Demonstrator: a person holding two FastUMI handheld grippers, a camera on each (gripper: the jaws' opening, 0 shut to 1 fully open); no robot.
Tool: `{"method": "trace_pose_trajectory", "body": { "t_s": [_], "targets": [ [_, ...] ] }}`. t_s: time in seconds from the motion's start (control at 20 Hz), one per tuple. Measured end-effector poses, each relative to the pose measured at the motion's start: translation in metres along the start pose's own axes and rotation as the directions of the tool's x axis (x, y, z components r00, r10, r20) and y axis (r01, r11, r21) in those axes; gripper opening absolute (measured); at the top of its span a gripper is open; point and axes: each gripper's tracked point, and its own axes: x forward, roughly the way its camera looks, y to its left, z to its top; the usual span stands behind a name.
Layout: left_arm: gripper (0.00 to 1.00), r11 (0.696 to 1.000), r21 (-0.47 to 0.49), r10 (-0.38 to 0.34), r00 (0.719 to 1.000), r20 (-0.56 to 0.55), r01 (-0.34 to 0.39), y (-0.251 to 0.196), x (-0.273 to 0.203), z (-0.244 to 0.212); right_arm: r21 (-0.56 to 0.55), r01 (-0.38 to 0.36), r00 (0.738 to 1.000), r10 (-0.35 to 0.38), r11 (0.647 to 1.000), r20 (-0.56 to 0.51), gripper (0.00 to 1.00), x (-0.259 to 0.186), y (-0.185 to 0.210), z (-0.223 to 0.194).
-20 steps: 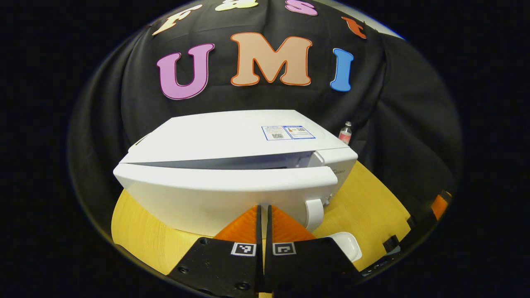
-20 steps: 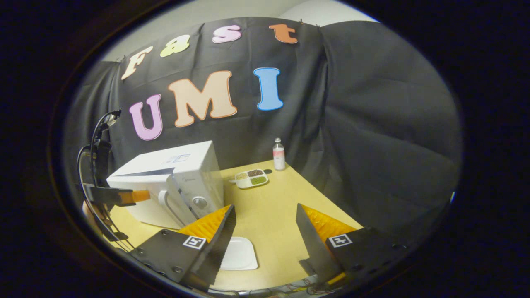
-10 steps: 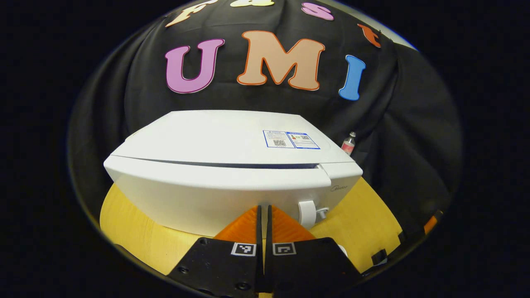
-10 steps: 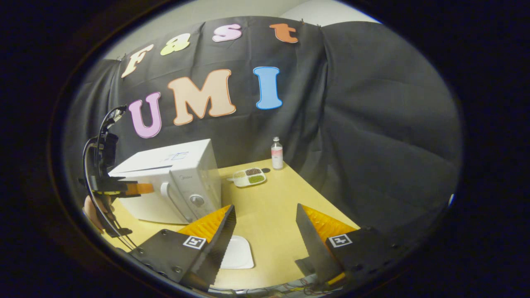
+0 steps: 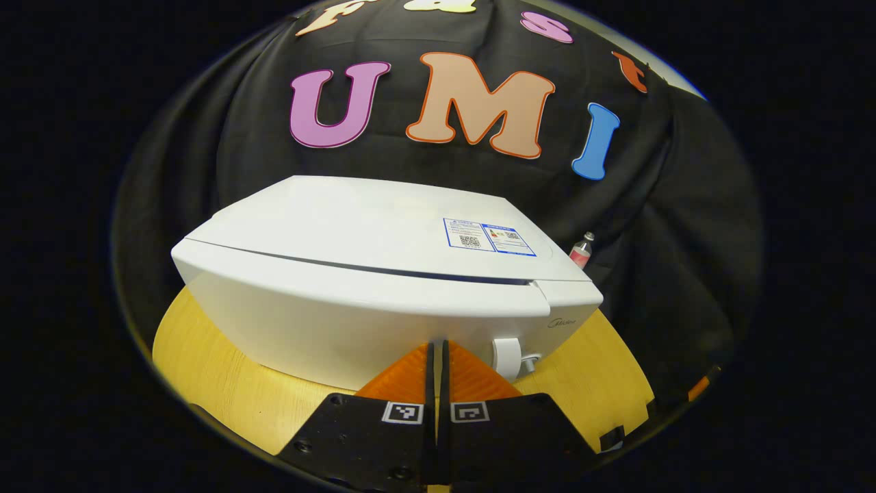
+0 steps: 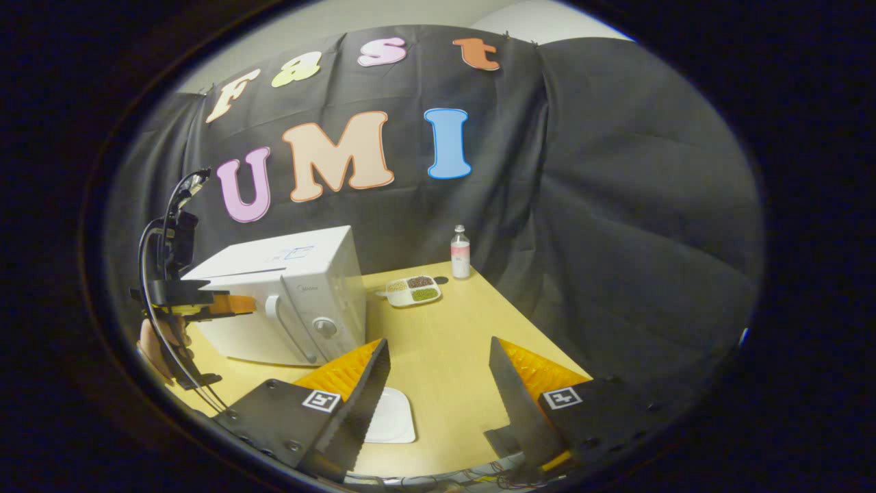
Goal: Open the microwave oven with the left hand, put the food in, and close the microwave oven.
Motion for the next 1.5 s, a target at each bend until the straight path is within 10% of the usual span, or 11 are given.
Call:
{"method": "trace_pose_trajectory", "body": {
  "t_s": [0.95,1.45,1.5],
  "targets": [
    [0.01,0.997,0.053,-0.054,0.999,0.005,0.054,-0.011,-0.012,0.007,-0.051,-0.064,0.997,0.062,0.997,-0.039,0.87,-0.003,0.022,-0.007],
    [0.38,0.987,0.162,-0.006,0.999,0.05,-0.002,0.026,-0.093,0.008,-0.011,-0.148,0.987,0.147,0.989,-0.063,0.87,0.003,0.051,0.01],
    [0.55,0.988,0.157,0.005,0.998,0.059,-0.014,0.032,-0.099,0.01,-0.003,-0.157,0.986,0.156,0.988,-0.063,0.91,0.004,0.055,0.013]
  ]
}}
